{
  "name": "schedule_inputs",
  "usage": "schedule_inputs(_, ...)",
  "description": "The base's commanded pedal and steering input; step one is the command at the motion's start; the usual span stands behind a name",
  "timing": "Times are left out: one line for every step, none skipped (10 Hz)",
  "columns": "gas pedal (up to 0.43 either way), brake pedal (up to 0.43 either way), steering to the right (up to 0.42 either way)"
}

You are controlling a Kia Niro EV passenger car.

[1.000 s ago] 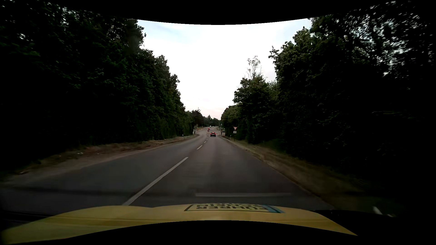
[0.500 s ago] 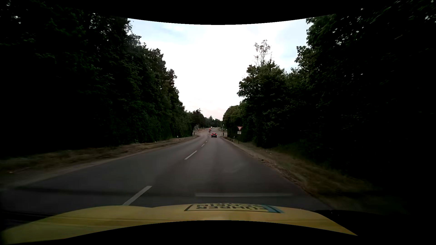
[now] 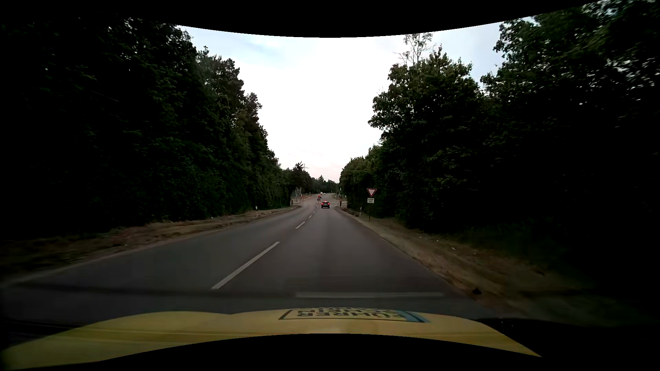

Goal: Follow the waypoints while adhering to traffic rules and regulations

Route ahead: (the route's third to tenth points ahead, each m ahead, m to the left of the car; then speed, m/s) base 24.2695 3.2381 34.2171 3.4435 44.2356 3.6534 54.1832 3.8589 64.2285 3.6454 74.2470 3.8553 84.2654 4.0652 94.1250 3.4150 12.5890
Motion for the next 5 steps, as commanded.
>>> schedule_inputs(0.000, 0.000, -0.005)
schedule_inputs(0.000, 0.000, -0.005)
schedule_inputs(0.000, 0.000, -0.005)
schedule_inputs(0.000, 0.000, -0.005)
schedule_inputs(0.000, 0.000, -0.005)
